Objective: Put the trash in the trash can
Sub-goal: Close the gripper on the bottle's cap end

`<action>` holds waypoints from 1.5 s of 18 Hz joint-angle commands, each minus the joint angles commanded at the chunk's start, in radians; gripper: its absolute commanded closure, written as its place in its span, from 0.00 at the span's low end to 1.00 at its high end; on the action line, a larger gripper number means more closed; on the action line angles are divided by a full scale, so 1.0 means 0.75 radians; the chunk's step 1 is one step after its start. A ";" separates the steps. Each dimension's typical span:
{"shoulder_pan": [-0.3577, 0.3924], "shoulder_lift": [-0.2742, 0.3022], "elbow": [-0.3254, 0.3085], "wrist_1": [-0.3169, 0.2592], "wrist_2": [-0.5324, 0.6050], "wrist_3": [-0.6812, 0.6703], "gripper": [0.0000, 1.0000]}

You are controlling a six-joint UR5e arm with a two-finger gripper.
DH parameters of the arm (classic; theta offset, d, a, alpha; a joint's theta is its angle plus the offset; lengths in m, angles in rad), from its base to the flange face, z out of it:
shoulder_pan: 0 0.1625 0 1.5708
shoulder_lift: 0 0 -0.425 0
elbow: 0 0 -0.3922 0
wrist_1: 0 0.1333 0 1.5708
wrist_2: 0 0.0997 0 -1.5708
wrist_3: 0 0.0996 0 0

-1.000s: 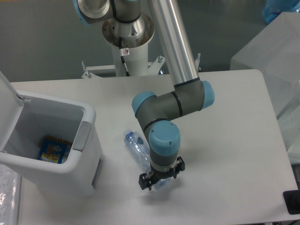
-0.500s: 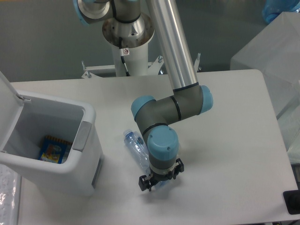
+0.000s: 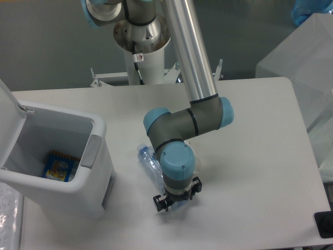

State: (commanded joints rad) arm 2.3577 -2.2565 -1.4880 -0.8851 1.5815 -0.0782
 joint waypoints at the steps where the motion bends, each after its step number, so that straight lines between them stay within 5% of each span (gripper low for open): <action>1: 0.000 -0.002 0.000 0.000 0.002 -0.002 0.22; 27: 0.002 0.041 0.014 -0.014 0.000 0.010 0.35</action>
State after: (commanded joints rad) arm 2.3592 -2.2259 -1.4772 -0.8958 1.5815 -0.0706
